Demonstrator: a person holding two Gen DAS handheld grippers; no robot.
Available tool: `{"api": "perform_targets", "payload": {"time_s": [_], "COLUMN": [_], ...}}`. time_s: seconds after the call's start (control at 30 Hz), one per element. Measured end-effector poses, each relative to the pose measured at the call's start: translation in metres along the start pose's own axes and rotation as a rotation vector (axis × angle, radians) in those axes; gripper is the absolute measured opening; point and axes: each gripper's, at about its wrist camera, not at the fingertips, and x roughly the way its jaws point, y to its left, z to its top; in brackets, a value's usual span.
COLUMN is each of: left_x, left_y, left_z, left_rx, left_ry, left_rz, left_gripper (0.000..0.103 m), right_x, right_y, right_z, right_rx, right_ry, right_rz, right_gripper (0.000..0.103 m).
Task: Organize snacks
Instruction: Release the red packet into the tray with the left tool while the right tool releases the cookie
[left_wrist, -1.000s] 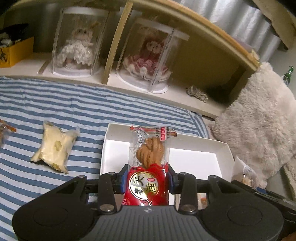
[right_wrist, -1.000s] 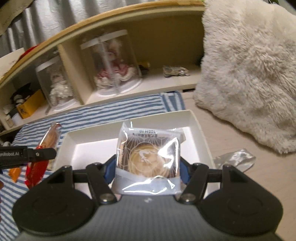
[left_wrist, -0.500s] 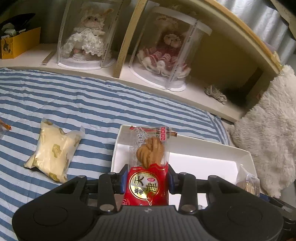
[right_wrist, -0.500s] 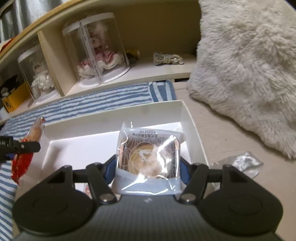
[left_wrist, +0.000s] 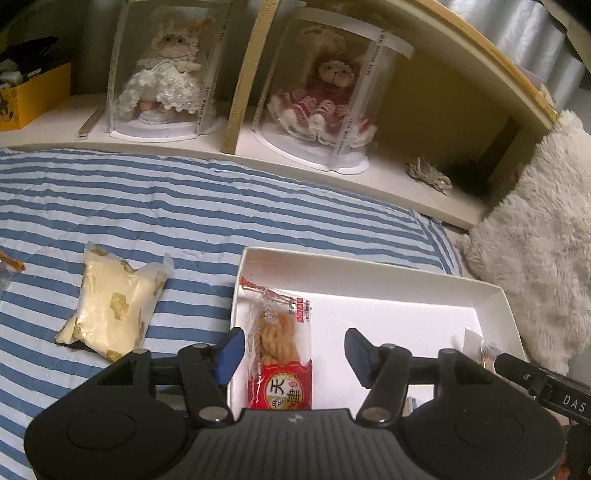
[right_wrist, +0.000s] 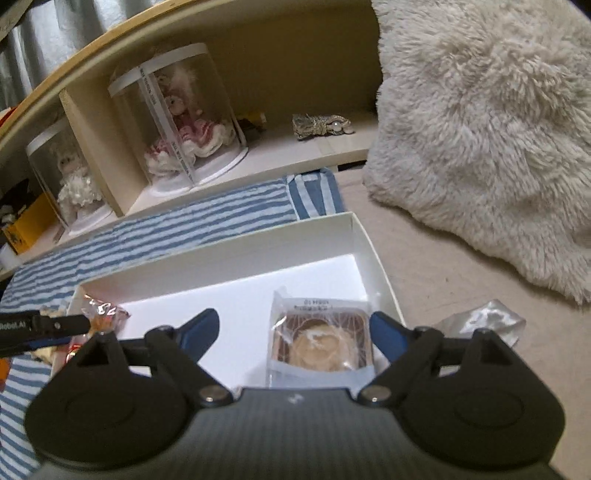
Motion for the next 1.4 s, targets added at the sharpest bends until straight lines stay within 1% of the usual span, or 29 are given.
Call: {"api": "perform_targets", "payload": {"time_s": [0.2,0.27,0.3,0.37,0.4,0.43,0.5,0.57,0.6,0.63,0.67,0.73,0.83,0.9,1.07,1.1,1.13,1.27,1.33,1.37,1.4], "left_x": [-0.011,-0.014,-0.015,-0.017,-0.018,-0.018,-0.019,-0.018,-0.018,-0.019,-0.018,-0.018,-0.016,-0.016,-0.018,-0.019,-0.021,-0.029,-0.033,-0.036,-0.039], "left_y": [-0.004,-0.007,-0.008,-0.011,-0.012,-0.015,-0.019,-0.022,-0.024,-0.025,-0.026,-0.028,-0.031,-0.033,-0.036,-0.037,-0.037,-0.038,-0.039,-0.039,-0.039], "left_z": [-0.001,-0.002,-0.002,-0.003,-0.004,-0.004,-0.005,-0.005,-0.006,-0.006,-0.006,-0.007,-0.007,-0.008,-0.009,-0.01,-0.01,-0.012,-0.013,-0.013,-0.014], "left_rx": [0.021,0.034,0.041,0.049,0.053,0.058,0.07,0.079,0.083,0.087,0.092,0.102,0.113,0.123,0.135,0.14,0.144,0.153,0.16,0.163,0.165], "left_ry": [0.007,0.006,0.006,0.011,0.012,0.013,0.015,0.019,0.021,0.022,0.022,0.024,0.03,0.034,0.045,0.046,0.047,0.047,0.047,0.047,0.046], "left_rz": [0.003,0.001,-0.004,-0.012,-0.016,-0.021,-0.026,-0.032,-0.034,-0.036,-0.036,-0.034,-0.035,-0.035,-0.04,-0.039,-0.039,-0.036,-0.034,-0.033,-0.033], "left_gripper": [0.068,0.068,0.068,0.068,0.068,0.068,0.068,0.068,0.068,0.068,0.068,0.068,0.068,0.068,0.068,0.068,0.068,0.068,0.068,0.068,0.069], "right_x": [-0.012,-0.016,-0.018,-0.02,-0.021,-0.022,-0.023,-0.019,-0.016,-0.012,-0.009,-0.006,-0.003,0.0,-0.006,-0.011,-0.015,-0.036,-0.048,-0.055,-0.061], "right_y": [0.0,-0.002,-0.003,-0.006,-0.007,-0.007,-0.004,0.001,0.002,0.002,0.002,-0.001,-0.006,-0.01,-0.012,-0.01,-0.009,-0.004,-0.001,0.001,0.003], "right_z": [-0.005,-0.007,-0.009,-0.011,-0.013,-0.015,-0.019,-0.024,-0.027,-0.029,-0.03,-0.028,-0.025,-0.024,-0.022,-0.022,-0.021,-0.016,-0.016,-0.016,-0.015], "right_rx": [-0.02,-0.021,-0.026,-0.042,-0.055,-0.073,-0.122,-0.169,-0.18,-0.184,-0.178,-0.143,-0.105,-0.082,-0.06,-0.061,-0.058,-0.052,-0.057,-0.066,-0.074], "right_ry": [0.025,0.035,0.045,0.085,0.107,0.13,0.165,0.198,0.206,0.214,0.206,0.185,0.149,0.137,0.134,0.131,0.126,0.092,0.07,0.059,0.05], "right_rz": [-0.031,-0.048,-0.052,-0.061,-0.061,-0.06,-0.062,-0.077,-0.088,-0.104,-0.117,-0.13,-0.155,-0.17,-0.148,-0.141,-0.134,-0.122,-0.118,-0.117,-0.117], "right_gripper": [0.091,0.091,0.089,0.08,0.072,0.069,0.067,0.061,0.053,0.048,0.046,0.035,0.029,0.027,0.027,0.031,0.038,0.049,0.062,0.065,0.07]}}
